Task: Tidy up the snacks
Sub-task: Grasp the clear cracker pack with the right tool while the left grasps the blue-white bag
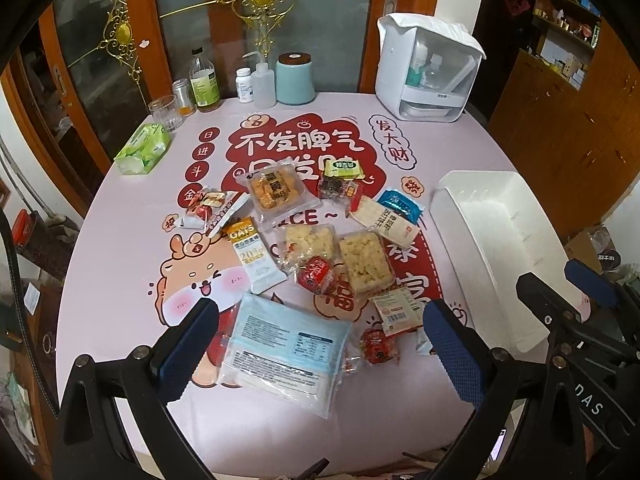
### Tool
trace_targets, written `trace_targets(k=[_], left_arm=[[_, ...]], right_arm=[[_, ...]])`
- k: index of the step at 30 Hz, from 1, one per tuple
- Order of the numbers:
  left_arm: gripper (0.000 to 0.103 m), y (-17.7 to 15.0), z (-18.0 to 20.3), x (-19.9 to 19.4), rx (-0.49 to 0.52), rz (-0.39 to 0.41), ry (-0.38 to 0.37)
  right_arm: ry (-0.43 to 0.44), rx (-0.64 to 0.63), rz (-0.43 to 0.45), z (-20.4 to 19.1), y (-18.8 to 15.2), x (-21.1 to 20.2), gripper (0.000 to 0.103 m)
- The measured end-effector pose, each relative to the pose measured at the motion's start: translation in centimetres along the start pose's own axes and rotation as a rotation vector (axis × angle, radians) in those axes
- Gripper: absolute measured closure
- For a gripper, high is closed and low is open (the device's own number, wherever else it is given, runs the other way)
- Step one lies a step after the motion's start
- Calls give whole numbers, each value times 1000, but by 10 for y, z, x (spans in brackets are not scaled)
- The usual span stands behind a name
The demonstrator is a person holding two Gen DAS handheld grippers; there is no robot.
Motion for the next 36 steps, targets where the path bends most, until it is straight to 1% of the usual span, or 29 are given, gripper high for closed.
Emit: trace_targets(k=[5,10,18,24,27,33,36], left_arm=[[2,-4,-11,9,2,-26,2],[2,-13,-20,24,1,-73,-10],[2,-34,-45,52,-56,-138,-37],[2,-52,-64,74,-8,-160,-45],[2,-71,-74,90,-23,-206,-85],[2,-110,-81,117,-112,-291,-180],[2,-122,-80,131,-111,-321,-195]], right_arm=[[10,5,-48,-9,-9,16,34],[10,18,-107,-13,-20,36,34],[12,18,-175,-16,-28,67,34],[12,24,-202,-14,-22,99,34],[-1,19,-233,-14,-22,125,34],[-3,-41,-297,-24,-30,170,34],[0,-67,-316,-31,-33,186,34]])
Point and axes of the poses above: each gripper's, at about its wrist camera, not at the fingertips, and x roughly the way its jaws point, z to its right, y to its top, the point moved 9 cm from there along x, roughly the way its jaws point, and after that the axes turned 15 degrees about x, right-handed, at the moved point
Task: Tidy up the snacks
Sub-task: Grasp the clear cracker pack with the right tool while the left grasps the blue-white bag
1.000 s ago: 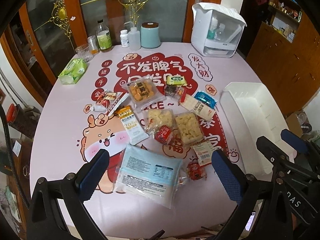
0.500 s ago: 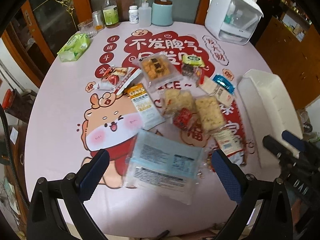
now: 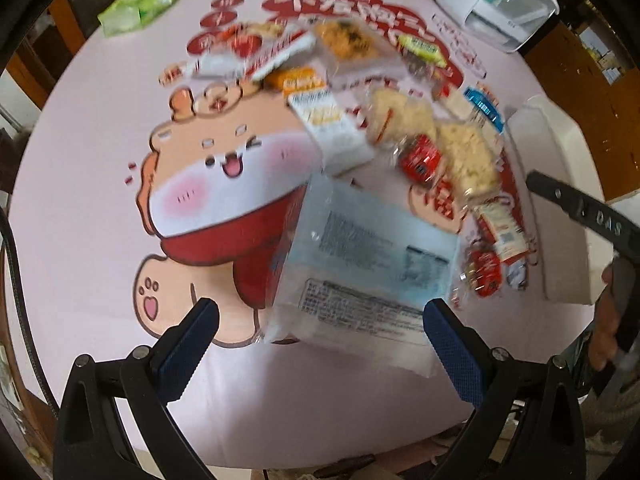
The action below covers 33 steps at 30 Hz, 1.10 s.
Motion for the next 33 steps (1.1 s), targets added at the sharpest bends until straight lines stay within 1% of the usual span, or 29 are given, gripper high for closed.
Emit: trace_targets(k=[3,6,9,10,11,12,13,16,17,22,26,27,29,30,31,32,33], left_arm=[[2,0,4,18,48,-23,-19],[2,1,11,36,128,-46,-37],[2,-1,12,55,178,-88,-31],[1,-2,11,61,182,-102,-34],[1,-2,12,66,180,-106,-54],[1,-2,13,68,173,-105,-89],[1,0,14,69,171,-97,-103],[1,5,17,73,198,-90,-106],[1,6,19,74,206,-92,-107],[1,13,30,78,237,-139,-114],[1,15,34,80,244,-158,-114],[4,16,34,80,249,-163,-113],[16,18,39,77,265,-164,-135],[33,19,45,73,277,-162,-171],[39,19,47,68,281,-164,-192],[42,20,50,67,287,-162,-199],[47,21,54,67,291,-159,-205]], right_arm=[[-12,-23,-7,-4,7,13,34],[-26,-35,-13,-7,12,21,34],[-33,-40,-20,-8,14,28,34],[-37,-41,-26,-8,13,30,34],[-38,-43,-32,-9,13,33,34],[-37,-44,-37,-9,13,35,34],[-37,-43,-41,-10,12,37,34],[-28,-46,-45,-14,12,41,34],[-40,-47,-46,-15,11,42,34],[-16,-58,-67,-28,8,49,34],[-66,-75,-76,-29,6,62,34],[-63,-76,-79,-30,5,65,34],[-68,-70,-95,-30,1,70,35],[-63,-62,-87,-30,1,70,37],[-53,-57,-87,-30,0,69,43],[-46,-56,-86,-30,0,69,45],[-52,-57,-83,-30,0,68,46]])
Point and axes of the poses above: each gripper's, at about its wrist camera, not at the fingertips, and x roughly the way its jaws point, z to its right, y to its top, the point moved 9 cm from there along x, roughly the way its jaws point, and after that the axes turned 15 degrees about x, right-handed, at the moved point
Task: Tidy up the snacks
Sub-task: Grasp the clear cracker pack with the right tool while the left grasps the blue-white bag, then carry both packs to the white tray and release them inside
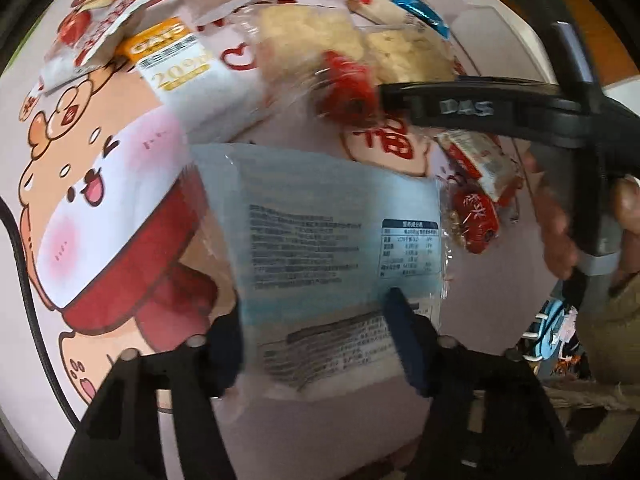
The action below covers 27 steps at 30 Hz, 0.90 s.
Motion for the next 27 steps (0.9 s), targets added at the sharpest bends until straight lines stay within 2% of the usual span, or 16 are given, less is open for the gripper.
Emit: trace_targets(k=[4,7,16,21,27], left_arm=[[77,7,5,-7,-11,38,-57],[84,11,7,-15,14,67,-41],[90,15,19,-60,65,162,32],[91,21,28,-93,93,236,69],[91,46,44,-148,156,372,118]], right_arm=[[14,11,6,1,-4,-4,48],[35,27,27,1,-8,-16,48],[110,114,144,16,-13,-88,48],[108,186,229,40,-14,-136,48],[75,279,318,75,-25,-190,48]])
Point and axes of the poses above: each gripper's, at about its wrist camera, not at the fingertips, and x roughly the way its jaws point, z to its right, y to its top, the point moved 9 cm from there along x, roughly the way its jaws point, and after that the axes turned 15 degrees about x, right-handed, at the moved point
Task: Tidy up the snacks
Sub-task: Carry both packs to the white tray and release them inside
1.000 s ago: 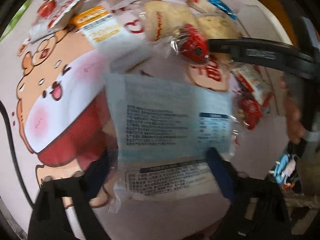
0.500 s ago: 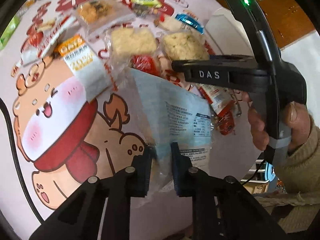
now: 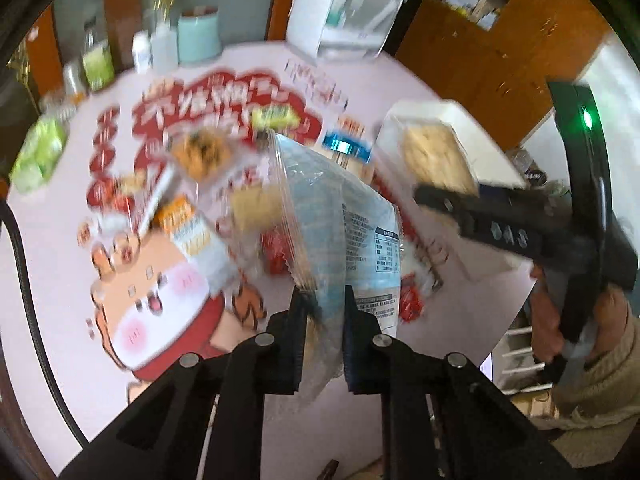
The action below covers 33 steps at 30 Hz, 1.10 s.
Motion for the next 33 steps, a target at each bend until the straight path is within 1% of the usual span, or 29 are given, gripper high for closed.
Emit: trace_targets(k=[4,7,10,13,16,20,25,30,33], left_arm=[[90,32,9,-24,46,84,14],[90,57,23,-34,83,135,16],[90,81,44,-41,120,188,12],[90,105,71,-40,155,218,20],[90,124,97,-34,172,231,14],[90,152,131,-23,174,248,69],[90,181,163,7,139,239,97],[90,199,189,44,114,215,129],[90,206,202,69,110,180,142]], right_arm=[[-31,39,65,22,5,-32,48],[-60,62,107,44,8,-53,48],[-79,88,143,70,16,-67,48],[-89,118,161,99,27,-76,48],[-97,122,176,130,41,-79,47],[-98,110,170,170,61,-75,47],[-106,76,142,208,83,-52,47],[-99,57,101,228,93,-27,47],[-96,39,77,234,95,-15,47]])
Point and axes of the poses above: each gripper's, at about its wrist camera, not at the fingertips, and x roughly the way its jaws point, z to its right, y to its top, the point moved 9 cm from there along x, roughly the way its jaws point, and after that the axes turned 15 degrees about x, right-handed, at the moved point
